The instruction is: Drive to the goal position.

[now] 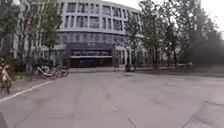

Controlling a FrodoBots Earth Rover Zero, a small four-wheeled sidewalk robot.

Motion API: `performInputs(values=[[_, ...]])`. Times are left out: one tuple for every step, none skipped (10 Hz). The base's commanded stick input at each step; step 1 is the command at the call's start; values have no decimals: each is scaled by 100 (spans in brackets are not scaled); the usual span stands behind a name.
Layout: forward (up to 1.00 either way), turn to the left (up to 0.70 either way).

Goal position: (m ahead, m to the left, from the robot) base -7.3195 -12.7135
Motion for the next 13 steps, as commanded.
performInputs(values=[[70, -35], [70, -35], [70, -35], [70, -35], [70, -35], [70, -35], [70, -35], [70, -35], [70, -35], [70, -35], [70, -35], [70, -35], [70, -35]])
